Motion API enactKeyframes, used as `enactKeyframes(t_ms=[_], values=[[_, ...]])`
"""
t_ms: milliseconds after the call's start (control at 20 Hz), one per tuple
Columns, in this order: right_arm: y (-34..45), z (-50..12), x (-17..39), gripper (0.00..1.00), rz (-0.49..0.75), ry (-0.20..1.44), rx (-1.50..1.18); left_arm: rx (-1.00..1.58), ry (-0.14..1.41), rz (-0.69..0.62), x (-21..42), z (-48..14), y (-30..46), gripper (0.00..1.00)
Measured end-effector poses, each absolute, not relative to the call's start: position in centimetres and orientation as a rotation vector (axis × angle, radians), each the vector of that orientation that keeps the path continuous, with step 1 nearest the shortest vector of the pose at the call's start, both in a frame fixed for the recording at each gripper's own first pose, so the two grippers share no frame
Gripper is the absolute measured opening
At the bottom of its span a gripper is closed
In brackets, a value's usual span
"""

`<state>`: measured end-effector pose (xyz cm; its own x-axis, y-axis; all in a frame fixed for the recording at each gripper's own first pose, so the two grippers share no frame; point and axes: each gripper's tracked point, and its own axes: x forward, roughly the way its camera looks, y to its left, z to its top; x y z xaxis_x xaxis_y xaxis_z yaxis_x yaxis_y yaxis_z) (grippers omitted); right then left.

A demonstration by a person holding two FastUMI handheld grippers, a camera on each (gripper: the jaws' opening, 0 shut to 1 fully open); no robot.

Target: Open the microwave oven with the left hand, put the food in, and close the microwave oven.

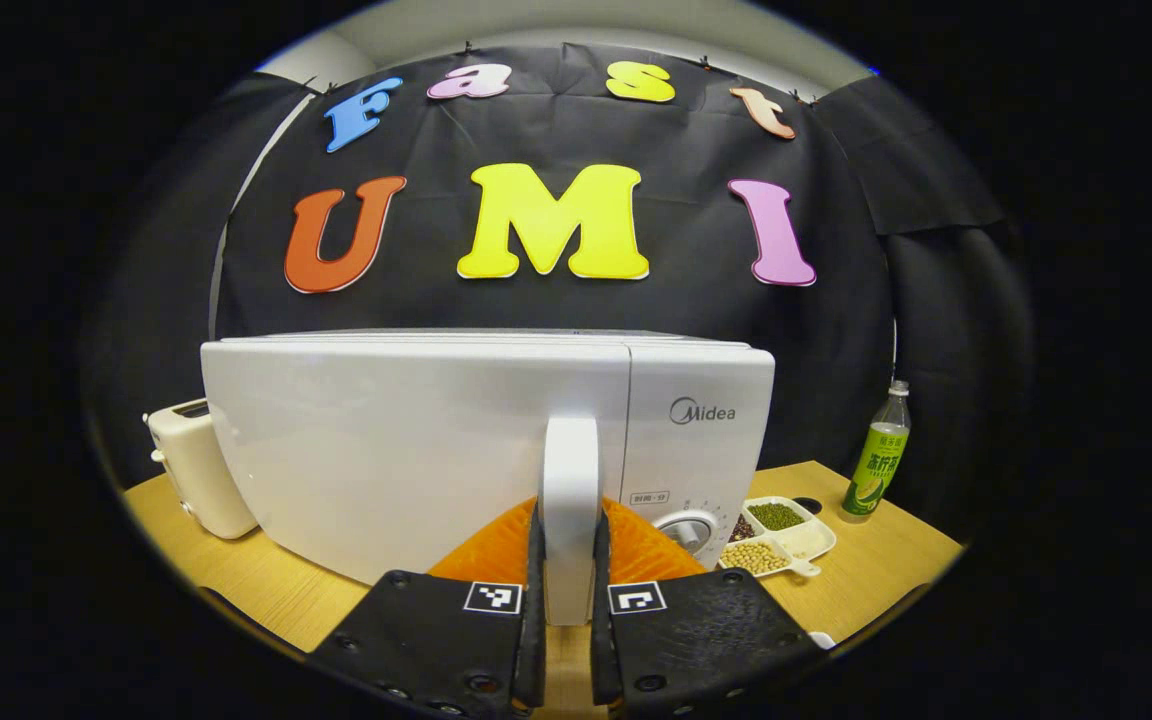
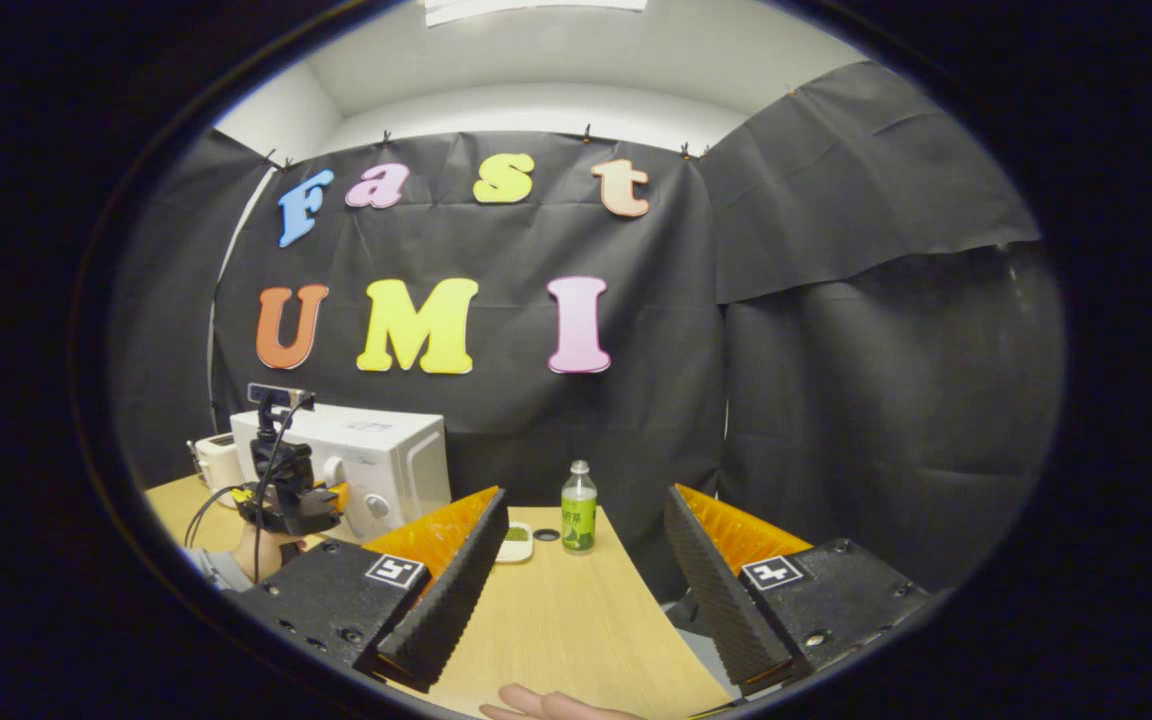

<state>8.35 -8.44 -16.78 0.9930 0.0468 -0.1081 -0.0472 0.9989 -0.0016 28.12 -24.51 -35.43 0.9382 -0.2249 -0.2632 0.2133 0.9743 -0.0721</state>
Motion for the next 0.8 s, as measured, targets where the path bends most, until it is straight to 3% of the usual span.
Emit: enactKeyframes(t_ms=[50, 350, 400, 500, 550, 800], values=[[-8.5, -16.6, 8.3, 0.96, 0.045, 0.101, -0.001, -0.035, 0.274, -0.230, 27.9, -35.3, -24.4, 0.05], [-8.4, -17.1, 8.0, 0.96, 0.047, 0.111, 0.003, -0.028, 0.298, -0.283, 25.7, -35.2, -23.7, 0.05], [-8.6, -17.3, 7.8, 1.00, 0.041, 0.122, 0.004, -0.018, 0.263, -0.296, 24.8, -34.7, -23.2, 0.04], [-8.2, -17.4, 6.8, 0.96, 0.048, 0.133, 0.005, -0.038, 0.269, -0.312, 22.6, -34.6, -22.2, 0.04], [-8.1, -17.0, 6.4, 1.00, 0.048, 0.125, 0.004, -0.046, 0.271, -0.320, 21.7, -34.4, -21.7, 0.04], [-7.6, -16.1, 3.8, 0.96, 0.043, 0.114, 0.006, -0.059, 0.268, -0.321, 17.3, -33.9, -18.1, 0.04]])
